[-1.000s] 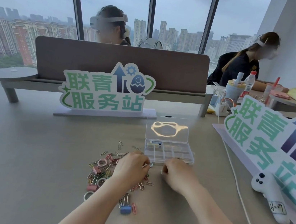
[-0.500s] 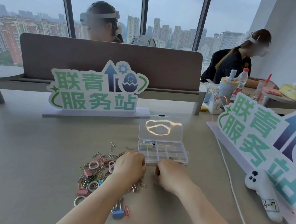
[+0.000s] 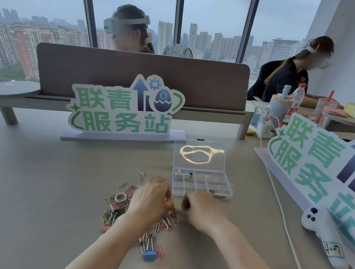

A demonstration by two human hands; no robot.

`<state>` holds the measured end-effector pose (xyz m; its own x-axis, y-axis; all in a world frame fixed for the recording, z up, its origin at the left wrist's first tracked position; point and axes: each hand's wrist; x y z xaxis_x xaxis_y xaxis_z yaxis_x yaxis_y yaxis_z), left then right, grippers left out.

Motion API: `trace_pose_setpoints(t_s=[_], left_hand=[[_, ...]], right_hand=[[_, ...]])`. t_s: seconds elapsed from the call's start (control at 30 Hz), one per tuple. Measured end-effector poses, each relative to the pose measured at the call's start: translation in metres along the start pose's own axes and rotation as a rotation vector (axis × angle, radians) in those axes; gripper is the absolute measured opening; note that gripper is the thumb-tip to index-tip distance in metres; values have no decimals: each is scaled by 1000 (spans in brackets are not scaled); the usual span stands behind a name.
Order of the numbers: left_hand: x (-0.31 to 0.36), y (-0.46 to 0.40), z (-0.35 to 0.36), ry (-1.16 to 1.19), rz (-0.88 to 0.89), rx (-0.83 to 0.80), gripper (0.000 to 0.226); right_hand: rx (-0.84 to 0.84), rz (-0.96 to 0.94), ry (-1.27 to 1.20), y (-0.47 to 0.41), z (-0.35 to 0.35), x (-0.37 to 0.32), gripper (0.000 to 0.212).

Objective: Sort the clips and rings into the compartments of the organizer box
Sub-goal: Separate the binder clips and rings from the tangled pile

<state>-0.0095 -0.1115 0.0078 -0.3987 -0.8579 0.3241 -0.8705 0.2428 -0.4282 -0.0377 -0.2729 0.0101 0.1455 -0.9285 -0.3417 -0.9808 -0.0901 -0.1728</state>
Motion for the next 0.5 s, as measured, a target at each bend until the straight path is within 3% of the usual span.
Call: trace_pose_setpoints(t_s=[0.3, 0.5], left_hand=[[-59, 16, -27, -8, -148, 54, 13], [-71, 18, -31, -18, -108, 41, 3]], right_hand=[[-20, -171, -142, -13, 5, -44, 7], [-19, -218, -118, -25, 11, -63, 10]])
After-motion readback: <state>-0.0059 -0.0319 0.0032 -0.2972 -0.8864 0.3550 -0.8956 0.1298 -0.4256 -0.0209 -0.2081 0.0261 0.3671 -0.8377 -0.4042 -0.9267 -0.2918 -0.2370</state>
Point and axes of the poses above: each hand's wrist, its own y-axis away from the middle knuckle, its own z-axis out of the palm, x = y × z, and after that the axes turned 9 degrees about x, right-handed
